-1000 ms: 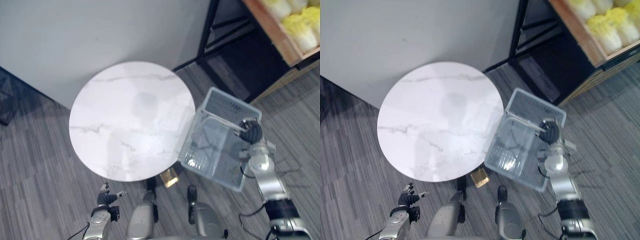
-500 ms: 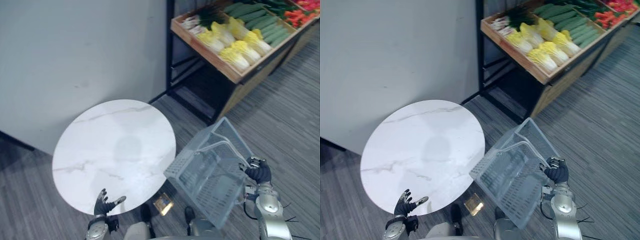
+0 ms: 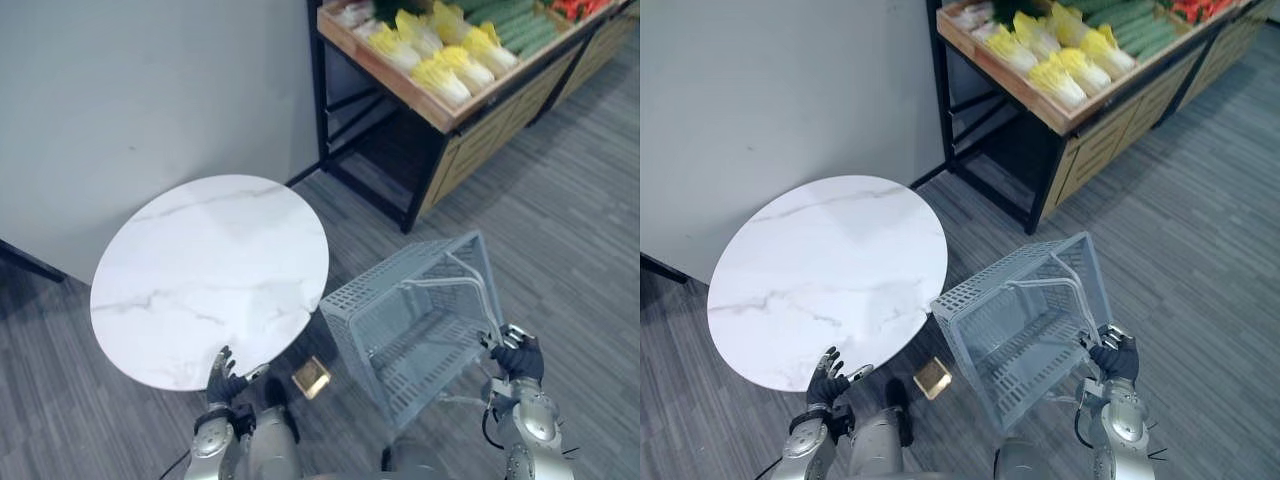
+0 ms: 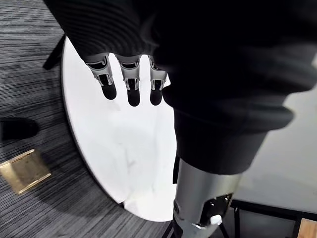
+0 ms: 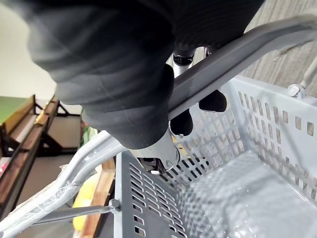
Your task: Pick vegetable in the basket
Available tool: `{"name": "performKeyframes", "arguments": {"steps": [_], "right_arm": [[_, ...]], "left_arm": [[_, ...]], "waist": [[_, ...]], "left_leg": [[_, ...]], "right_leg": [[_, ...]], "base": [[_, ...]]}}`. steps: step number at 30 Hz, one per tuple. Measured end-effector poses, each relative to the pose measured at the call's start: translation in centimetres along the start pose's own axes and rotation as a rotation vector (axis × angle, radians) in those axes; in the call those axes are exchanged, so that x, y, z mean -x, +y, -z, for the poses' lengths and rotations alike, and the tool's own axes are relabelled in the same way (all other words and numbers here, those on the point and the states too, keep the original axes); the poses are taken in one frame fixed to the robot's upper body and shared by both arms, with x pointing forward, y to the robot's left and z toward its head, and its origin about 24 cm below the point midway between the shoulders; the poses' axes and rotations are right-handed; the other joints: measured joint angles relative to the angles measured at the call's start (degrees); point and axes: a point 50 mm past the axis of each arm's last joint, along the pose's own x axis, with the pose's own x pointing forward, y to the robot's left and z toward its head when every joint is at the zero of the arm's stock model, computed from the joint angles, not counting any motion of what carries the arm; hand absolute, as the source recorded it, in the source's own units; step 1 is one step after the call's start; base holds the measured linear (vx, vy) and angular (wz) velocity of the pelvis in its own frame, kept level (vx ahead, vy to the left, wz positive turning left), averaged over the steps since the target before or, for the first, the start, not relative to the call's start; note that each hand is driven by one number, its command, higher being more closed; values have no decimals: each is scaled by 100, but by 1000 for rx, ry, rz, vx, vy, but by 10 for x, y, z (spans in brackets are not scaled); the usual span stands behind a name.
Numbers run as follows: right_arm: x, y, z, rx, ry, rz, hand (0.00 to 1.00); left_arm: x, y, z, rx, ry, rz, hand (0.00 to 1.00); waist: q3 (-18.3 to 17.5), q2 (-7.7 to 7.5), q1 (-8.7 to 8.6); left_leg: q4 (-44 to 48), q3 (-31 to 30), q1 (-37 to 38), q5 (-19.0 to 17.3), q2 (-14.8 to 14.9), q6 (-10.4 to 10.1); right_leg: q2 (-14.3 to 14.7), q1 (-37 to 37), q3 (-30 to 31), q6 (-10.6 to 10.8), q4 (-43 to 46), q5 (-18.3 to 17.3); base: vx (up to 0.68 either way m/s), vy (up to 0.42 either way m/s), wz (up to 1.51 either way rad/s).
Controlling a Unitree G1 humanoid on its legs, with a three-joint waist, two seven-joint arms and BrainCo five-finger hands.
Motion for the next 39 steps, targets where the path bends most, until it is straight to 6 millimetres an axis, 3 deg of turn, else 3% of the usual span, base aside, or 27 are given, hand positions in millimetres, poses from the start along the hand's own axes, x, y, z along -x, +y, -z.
{"name": "performKeyframes", "arguments": {"steps": [2,6,9,10,14,19,22,24,26,27,28,30,32,33,35,36,37,39], "right_arm": [[0,0,2,4,8,9,100],[-3,5,-2,-4,-7,-7,100],[-3,4,-1,-4,-2,-2,100],[-2,5,4,-13,15,2,100],[-1,2,11,-20,44,19,100],[2,-7,23,-75,98,72,100],[3,-3,24,-97,103,70,100],[1,0,22,-111,96,67,100],[0,0,21,-114,94,69,100],[0,-1,21,-113,92,70,100],[-1,-1,21,-112,92,70,100],[-3,-3,22,-116,95,83,100],[-8,0,21,-123,99,80,100],[-7,1,22,-121,101,78,100],[-7,0,23,-117,104,78,100],[-6,2,22,-93,101,65,100],[-6,4,21,-62,92,51,100],[-8,4,17,-30,75,39,100]], "left_arm": [[3,3,5,-4,16,-8,0],[7,8,10,-6,34,-21,0],[6,4,12,-11,40,-8,0],[4,4,14,-21,55,-8,0],[3,2,19,-51,78,-3,0],[-5,1,7,-94,35,-12,0],[-7,3,-1,-105,-1,-23,0],[-8,2,-11,-103,-41,-29,0],[-10,5,-17,-113,-63,-30,0],[-11,5,-18,-115,-67,-32,0],[-12,6,-20,-121,-74,-30,0],[-14,2,-25,-117,-88,-22,0],[-15,0,-25,-117,-90,-13,0],[-15,-5,-25,-123,-92,10,0],[-13,-9,-23,-119,-84,22,0],[-10,-8,-19,-117,-74,19,0],[-7,-9,-18,-114,-75,25,0],[-6,-10,-21,-103,-88,28,0]], "waist": [[48,-83,-9],[30,-50,-25],[-8,-20,-86],[-30,-130,-110],[-41,-145,-185],[-63,-228,-229],[-48,-254,-321],[-15,-303,-277],[-42,-405,-276],[-40,-411,-282],[-40,-414,-331],[-58,-375,-407],[-57,-363,-506],[-51,-346,-549],[-12,-280,-481],[-1,-253,-424],[9,-261,-358],[-3,-244,-278]], "left_leg": [[1443,-19,220,-1401,-75,132],[1737,-230,923,-2434,-147,-35],[718,-140,1343,-2769,-301,-344],[545,-29,1359,-2683,-395,-311],[624,142,1380,-2675,-425,-266],[690,540,1577,-2753,-475,-148],[873,1089,1737,-2942,-276,-124],[761,1638,1992,-2972,-189,-111],[625,2267,2361,-3018,-103,-182],[609,2376,2445,-3062,-98,-237],[590,2547,2570,-3101,-85,-297],[467,2586,2687,-3089,-92,-318],[595,2507,2772,-3047,-28,-321],[1108,2334,2746,-2994,157,-233],[2475,1798,2514,-2626,593,336],[3409,1303,2259,-1990,807,546],[4138,771,1846,-2167,777,271],[4360,378,1135,-2683,466,279]], "right_leg": [[-18,-35,41,-98,-51,196],[205,-365,273,-95,-120,473],[286,-648,359,52,-128,563],[236,-706,419,157,-215,699],[237,-645,621,272,-482,1001],[319,-610,1015,350,-612,1189],[483,-718,1207,376,-728,1334],[66,-731,292,197,-800,1286],[-570,-721,-964,152,-642,1305],[-620,-721,-1117,124,-620,1349],[-559,-758,-1084,257,-606,1458],[-339,-947,-816,265,-478,1403],[-183,-1058,-596,235,-233,1219],[-71,-997,-489,184,-91,1069],[218,-649,-260,97,-59,880],[336,-341,-42,-20,-117,771],[402,-150,129,-68,-145,603],[365,58,337,-77,-194,423]], "base": [[-235,-143,2],[-194,-13,-32],[-169,62,-23],[-171,75,-25],[-88,101,-29],[-20,69,-36],[-60,50,-90],[-51,38,-133],[18,-36,-139],[78,-36,-128],[85,-36,-95],[168,-91,-101],[234,-125,-82],[276,-155,-76],[345,-164,-89],[286,-66,-96],[269,8,-86],[290,49,-52]]}}
